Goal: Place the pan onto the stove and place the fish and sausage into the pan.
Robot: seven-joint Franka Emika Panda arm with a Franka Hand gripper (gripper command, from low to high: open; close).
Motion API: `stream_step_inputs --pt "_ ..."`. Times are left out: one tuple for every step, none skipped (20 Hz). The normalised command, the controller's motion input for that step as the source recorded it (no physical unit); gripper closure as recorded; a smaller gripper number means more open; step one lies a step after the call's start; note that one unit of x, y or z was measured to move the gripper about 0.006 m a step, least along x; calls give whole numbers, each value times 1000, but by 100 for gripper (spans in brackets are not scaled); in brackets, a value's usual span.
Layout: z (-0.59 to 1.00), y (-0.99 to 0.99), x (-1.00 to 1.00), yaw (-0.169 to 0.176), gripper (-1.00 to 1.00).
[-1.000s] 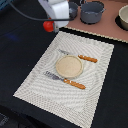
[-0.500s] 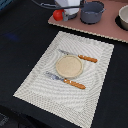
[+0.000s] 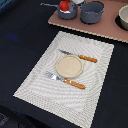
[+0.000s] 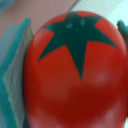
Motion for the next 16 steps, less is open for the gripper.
stream_step_inputs --pt "-209 706 -337 6 100" --pt "-220 711 -274 2 100" --pt "-274 637 -237 3 100" --pt "-323 546 -329 3 100" --pt "-351 543 -377 5 100" --pt "-331 586 -320 11 100" --pt "-377 537 -320 6 100" --pt "-429 449 -391 0 100" --pt "-366 380 -383 0 100" --pt "-320 351 -380 0 100" --pt "-271 349 -377 0 100" --pt "-203 351 -340 0 100" --pt "-177 411 -309 0 100" --pt "-171 440 -317 0 100" --pt "-189 463 -320 0 100" --pt "-200 454 -329 0 100"
